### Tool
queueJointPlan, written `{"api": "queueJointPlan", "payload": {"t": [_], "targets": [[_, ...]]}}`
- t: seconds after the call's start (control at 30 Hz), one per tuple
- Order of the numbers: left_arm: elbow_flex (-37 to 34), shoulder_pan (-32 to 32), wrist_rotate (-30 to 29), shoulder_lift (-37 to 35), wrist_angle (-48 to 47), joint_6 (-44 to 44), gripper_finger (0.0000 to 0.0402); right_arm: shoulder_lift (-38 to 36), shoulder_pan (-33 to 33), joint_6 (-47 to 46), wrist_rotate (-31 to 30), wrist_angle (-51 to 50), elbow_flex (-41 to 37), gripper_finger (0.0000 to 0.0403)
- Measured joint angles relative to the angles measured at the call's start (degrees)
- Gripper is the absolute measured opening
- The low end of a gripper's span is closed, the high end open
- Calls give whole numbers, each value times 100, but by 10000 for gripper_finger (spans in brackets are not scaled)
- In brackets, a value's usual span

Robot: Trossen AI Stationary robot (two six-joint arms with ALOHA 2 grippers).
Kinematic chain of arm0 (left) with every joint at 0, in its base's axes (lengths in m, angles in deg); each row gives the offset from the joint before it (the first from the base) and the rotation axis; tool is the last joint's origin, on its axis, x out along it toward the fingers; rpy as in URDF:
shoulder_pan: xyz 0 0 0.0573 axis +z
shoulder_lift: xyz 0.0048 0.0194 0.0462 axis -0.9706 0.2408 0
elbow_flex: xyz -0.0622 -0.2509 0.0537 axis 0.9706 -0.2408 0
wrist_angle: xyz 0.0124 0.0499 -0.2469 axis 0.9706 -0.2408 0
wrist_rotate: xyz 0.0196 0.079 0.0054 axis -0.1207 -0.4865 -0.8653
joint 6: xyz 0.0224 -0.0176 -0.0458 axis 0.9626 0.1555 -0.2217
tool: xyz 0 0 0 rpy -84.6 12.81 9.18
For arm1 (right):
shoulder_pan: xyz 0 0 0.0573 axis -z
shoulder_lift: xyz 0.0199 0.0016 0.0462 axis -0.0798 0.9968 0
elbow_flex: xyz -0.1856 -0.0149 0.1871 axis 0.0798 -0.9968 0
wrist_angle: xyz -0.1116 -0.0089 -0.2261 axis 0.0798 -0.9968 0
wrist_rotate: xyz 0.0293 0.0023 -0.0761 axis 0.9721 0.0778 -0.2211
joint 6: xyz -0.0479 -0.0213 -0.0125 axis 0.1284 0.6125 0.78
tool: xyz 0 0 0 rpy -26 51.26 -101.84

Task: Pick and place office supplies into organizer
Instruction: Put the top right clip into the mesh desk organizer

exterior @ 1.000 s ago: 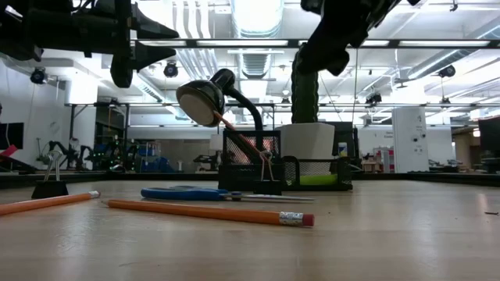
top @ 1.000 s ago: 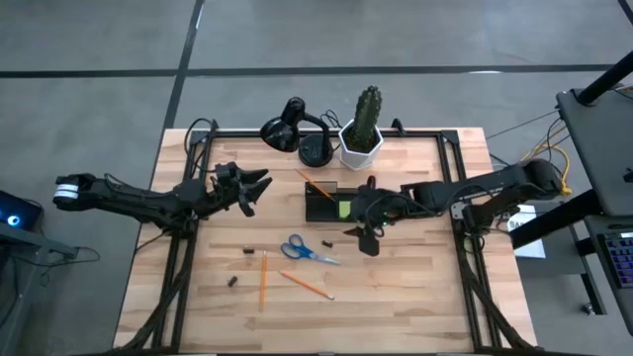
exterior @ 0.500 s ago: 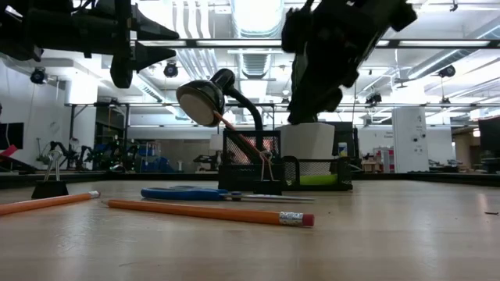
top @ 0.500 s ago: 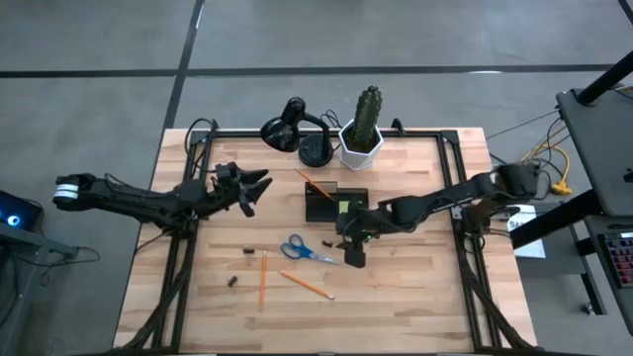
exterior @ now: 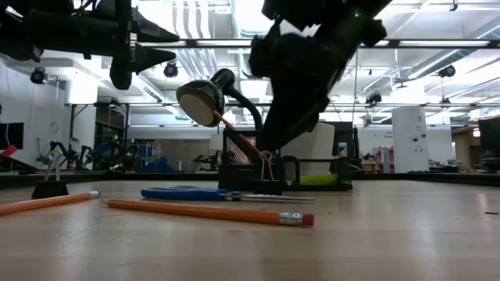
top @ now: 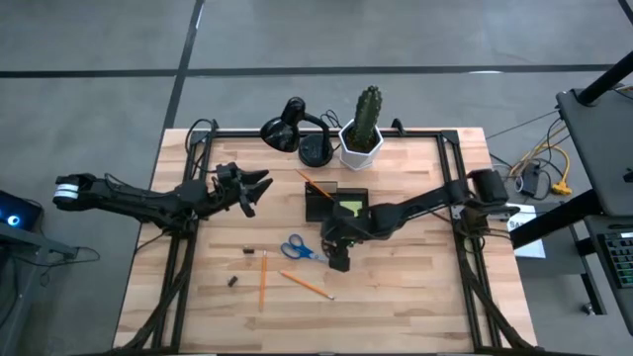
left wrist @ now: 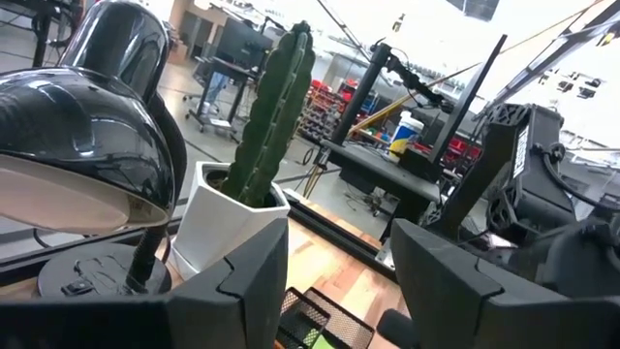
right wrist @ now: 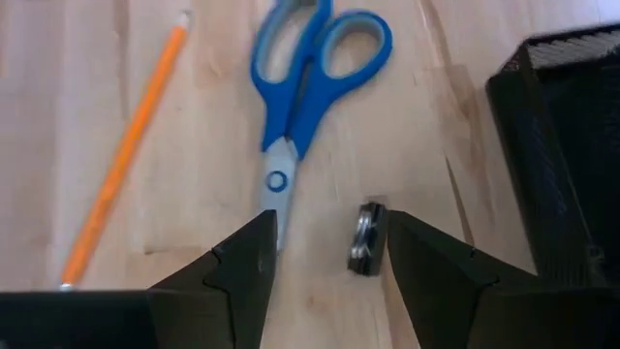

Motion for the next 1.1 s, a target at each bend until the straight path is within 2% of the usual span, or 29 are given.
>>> {"api": "queueJointPlan", "payload": {"t": [0.3,1.1], "targets": [[0,-1,2,1,-13,-1,168,112,4,-80,-406,-169,25,183],[0,0,2,0,-4,0,168,300,92,-303,-434,-29,11,180]]}}
